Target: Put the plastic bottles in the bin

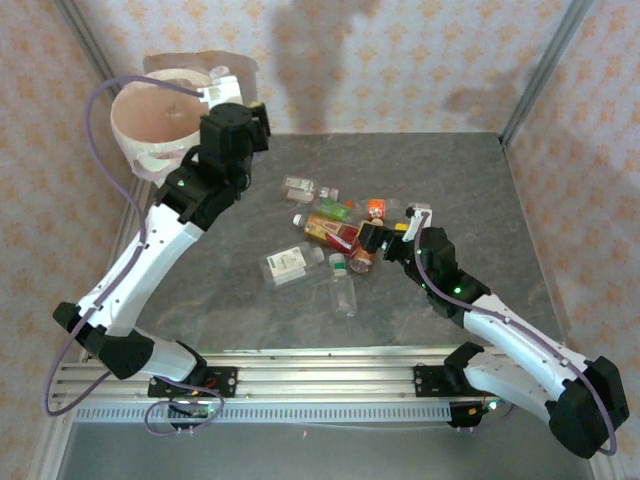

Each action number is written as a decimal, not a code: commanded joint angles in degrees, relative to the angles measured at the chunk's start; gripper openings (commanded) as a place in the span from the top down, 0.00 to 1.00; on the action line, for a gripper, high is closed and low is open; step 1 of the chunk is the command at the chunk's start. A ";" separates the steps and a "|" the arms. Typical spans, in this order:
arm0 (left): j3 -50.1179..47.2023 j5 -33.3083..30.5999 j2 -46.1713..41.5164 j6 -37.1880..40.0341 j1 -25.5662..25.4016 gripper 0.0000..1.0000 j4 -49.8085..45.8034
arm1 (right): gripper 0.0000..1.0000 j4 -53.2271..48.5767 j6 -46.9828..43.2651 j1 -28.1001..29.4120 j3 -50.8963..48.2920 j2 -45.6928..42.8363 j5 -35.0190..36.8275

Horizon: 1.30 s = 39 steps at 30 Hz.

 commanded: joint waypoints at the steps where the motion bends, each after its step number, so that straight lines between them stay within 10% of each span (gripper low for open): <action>1: 3.98 -6.97 1.47 7.49 2.82 0.37 1.04 | 0.01 0.92 1.39 0.19 0.33 -0.83 2.65; 12: 21.48 -9.72 13.11 13.76 12.81 0.37 -0.66 | 0.01 0.58 4.35 0.22 -0.26 -1.16 3.60; 27: 44.29 11.98 34.46 -9.27 33.11 0.36 -20.86 | 0.01 0.75 8.06 0.21 -0.50 -0.66 3.11; 39: 42.17 7.44 39.51 -16.20 35.62 0.31 -29.00 | 0.01 0.05 8.98 0.19 -0.83 -0.66 2.85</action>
